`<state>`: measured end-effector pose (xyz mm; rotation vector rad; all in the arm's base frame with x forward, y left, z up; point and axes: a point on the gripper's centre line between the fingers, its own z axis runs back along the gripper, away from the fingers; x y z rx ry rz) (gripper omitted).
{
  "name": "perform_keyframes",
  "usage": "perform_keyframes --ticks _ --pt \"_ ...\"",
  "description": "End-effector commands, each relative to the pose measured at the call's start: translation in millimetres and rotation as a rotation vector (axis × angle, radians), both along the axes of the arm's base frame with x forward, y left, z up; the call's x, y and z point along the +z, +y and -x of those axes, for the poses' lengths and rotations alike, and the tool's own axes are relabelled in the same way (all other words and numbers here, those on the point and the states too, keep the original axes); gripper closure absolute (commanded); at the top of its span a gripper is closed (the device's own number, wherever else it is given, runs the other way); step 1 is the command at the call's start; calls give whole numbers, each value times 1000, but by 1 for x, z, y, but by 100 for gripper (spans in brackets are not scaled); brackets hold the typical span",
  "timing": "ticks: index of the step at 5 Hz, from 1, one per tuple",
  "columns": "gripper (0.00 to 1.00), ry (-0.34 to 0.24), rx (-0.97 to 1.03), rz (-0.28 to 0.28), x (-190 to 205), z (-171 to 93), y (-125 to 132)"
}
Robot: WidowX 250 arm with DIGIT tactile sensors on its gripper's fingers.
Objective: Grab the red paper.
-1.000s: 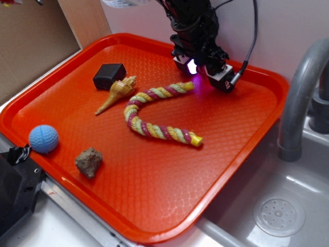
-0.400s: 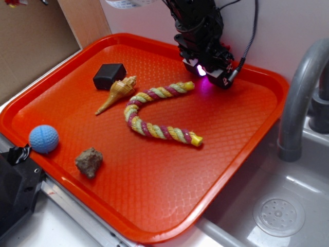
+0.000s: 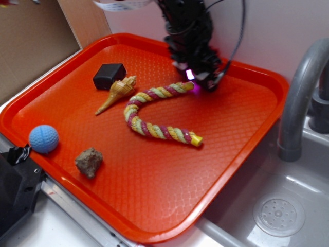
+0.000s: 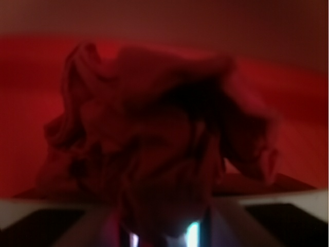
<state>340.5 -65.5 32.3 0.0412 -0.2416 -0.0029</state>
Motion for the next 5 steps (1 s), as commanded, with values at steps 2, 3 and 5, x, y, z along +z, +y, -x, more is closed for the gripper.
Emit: perform_keyframes --ticks 2,3,5 --pt "100 164 168 142 108 82 2" --pt "100 222 218 128 135 110 9" --pt "100 165 193 172 168 140 22"
